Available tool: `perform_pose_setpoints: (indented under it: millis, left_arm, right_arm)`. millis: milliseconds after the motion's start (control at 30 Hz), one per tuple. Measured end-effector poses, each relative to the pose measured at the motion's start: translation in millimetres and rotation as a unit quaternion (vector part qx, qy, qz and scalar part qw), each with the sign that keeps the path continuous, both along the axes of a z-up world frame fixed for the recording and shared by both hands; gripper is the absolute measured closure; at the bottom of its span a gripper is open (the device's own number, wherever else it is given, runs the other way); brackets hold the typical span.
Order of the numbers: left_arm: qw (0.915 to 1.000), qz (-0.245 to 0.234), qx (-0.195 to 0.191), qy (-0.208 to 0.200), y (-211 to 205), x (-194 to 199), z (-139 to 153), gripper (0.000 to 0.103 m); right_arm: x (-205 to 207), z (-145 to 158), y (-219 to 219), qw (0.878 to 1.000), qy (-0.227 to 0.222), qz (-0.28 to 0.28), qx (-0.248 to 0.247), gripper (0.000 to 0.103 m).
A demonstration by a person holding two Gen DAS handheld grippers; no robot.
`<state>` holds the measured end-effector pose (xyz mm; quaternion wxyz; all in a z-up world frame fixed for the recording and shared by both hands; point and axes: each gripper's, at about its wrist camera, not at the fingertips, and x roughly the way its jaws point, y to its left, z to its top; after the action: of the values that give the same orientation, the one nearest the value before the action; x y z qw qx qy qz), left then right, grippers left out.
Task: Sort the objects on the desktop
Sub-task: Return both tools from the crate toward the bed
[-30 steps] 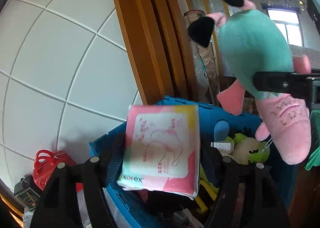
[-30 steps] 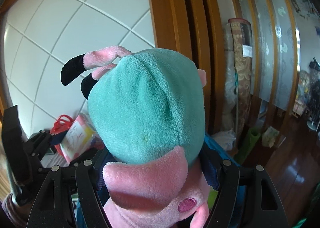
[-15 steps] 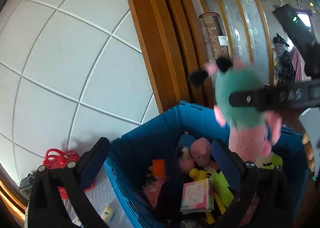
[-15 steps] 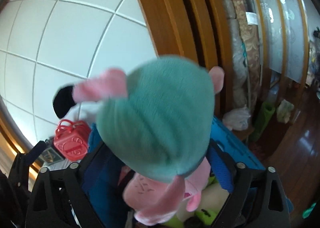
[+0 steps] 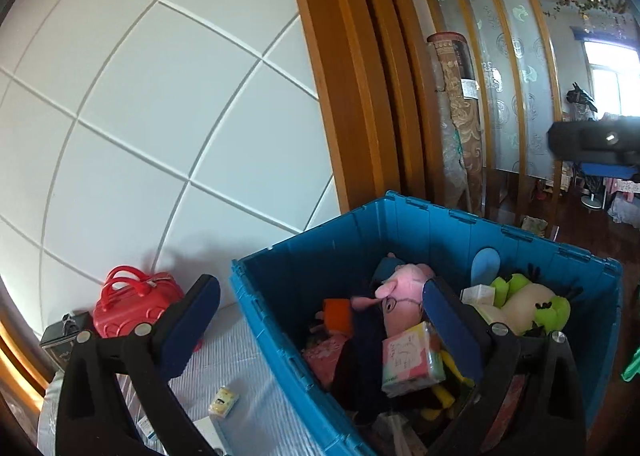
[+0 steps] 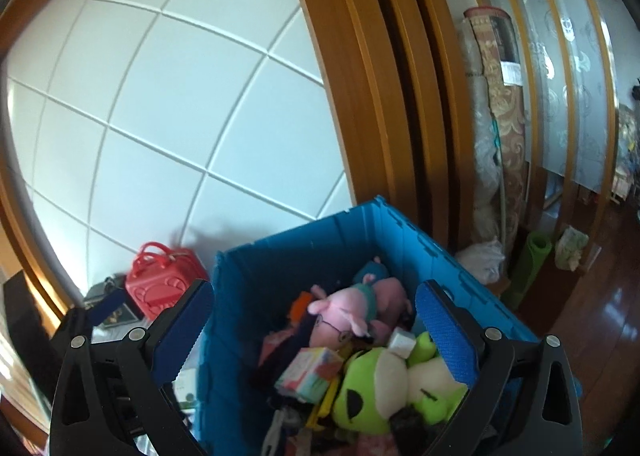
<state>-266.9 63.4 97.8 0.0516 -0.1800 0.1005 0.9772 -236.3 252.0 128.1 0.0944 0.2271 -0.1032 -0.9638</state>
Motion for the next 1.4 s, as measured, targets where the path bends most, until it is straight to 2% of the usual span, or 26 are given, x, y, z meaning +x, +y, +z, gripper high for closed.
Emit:
perform_pose_setpoints:
  millis: [133, 333, 467, 600, 800, 933, 1100, 1167, 1267, 1400]
  left_arm:
    - [0.9998, 0.018, -0.005, 0.011, -21.0, 19.1, -4.3, 0.0]
    - [0.9988, 0.043, 0.006, 0.023, -71.8, 47.5, -10.3, 0.0]
    - [0.9982, 0.056, -0.002, 0.023, -110.9, 64.2, -18.4, 0.0]
    - [0.9977, 0.066, 0.002, 0.015, -157.3, 77.4, -23.8, 0.0]
    - [0.9956, 0.092, -0.012, 0.013, -236.9, 100.6, -40.5, 0.0]
    - [0.9911, 0.128, -0.031, 0.017, -295.3, 115.1, -56.9, 0.0]
    - [0.9849, 0.169, -0.037, 0.013, -354.7, 123.3, -76.9, 0.0]
    - [0.9831, 0.179, -0.038, 0.014, -370.9, 125.0, -86.2, 0.0]
    - [0.9804, 0.193, -0.037, -0.004, -387.0, 118.4, -102.7, 0.0]
    - [0.9777, 0.207, -0.028, -0.025, -397.8, 108.0, -124.5, 0.0]
  right_arm:
    - [34.7, 1.7, -16.0, 0.999, 0.032, 0.017, -0.014, 0.001]
    - [73.8, 3.7, -62.6, 0.997, 0.066, 0.027, -0.002, 0.0]
    - [91.7, -4.2, -109.9, 0.997, 0.073, 0.038, 0.01, 0.0]
    - [101.5, -16.2, -155.3, 0.997, 0.059, 0.053, 0.006, 0.0]
    - [114.9, -36.1, -227.9, 0.996, 0.052, 0.068, 0.006, 0.0]
    - [119.8, -61.4, -273.3, 0.996, 0.035, 0.084, 0.009, 0.0]
    - [111.1, -103.6, -322.3, 0.991, 0.007, 0.122, 0.048, 0.0]
    - [100.8, -123.9, -337.2, 0.989, -0.006, 0.137, 0.059, 0.001]
    - [80.0, -158.2, -360.5, 0.983, -0.029, 0.163, 0.078, 0.001]
    - [41.0, -220.9, -398.6, 0.967, -0.079, 0.206, 0.124, 0.001]
